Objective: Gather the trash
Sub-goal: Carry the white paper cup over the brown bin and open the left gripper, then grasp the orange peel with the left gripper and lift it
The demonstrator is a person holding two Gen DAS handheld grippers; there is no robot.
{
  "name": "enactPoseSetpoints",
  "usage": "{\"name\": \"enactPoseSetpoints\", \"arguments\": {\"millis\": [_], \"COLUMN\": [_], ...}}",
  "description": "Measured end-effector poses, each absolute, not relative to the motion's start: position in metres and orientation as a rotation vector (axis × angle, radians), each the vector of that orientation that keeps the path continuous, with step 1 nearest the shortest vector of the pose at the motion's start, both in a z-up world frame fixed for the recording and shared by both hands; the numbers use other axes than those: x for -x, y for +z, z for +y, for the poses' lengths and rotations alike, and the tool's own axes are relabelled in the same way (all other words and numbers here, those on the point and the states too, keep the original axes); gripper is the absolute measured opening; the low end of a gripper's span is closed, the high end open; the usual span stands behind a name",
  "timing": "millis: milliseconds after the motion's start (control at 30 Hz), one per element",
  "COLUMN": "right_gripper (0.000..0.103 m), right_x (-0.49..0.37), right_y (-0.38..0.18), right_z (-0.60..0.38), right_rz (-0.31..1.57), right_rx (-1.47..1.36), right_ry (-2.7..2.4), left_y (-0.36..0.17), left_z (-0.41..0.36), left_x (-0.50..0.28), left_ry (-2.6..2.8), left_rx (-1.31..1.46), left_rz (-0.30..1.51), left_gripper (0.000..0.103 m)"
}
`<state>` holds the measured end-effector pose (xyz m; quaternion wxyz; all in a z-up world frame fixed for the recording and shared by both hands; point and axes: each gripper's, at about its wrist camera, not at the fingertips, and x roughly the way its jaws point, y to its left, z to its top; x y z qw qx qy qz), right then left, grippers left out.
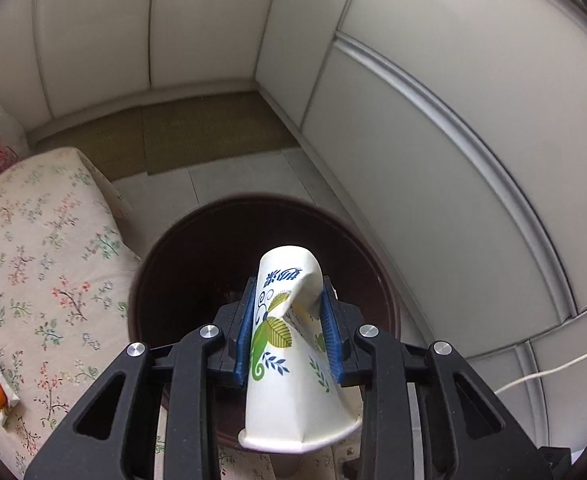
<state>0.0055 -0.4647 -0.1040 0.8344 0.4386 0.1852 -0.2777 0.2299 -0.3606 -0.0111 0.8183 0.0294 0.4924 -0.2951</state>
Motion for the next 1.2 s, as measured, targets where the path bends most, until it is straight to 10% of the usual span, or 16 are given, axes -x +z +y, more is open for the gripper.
{"name": "enactPoseSetpoints", "arguments": {"millis": [167,1200], "right_gripper": [0.097,0.097], "right_x": [-0.009,-0.027], "right_y": [-0.108,-0.096], "right_z": [-0.464,-0.444], "right_rz": [0.414,0.477], "right_rx": [-0.935,-0.831], "right_ry": [-0.585,-0.484], "left_y": [-0.025,-0.069], "left_z": [-0.357,-0.05], "left_x": [-0.229,-0.244], "left_ry": [-0.623,0.105], "left_rx": [-0.078,0.157], "left_rz": [1.099,1.041], "left_gripper": [0.068,0.075]}}
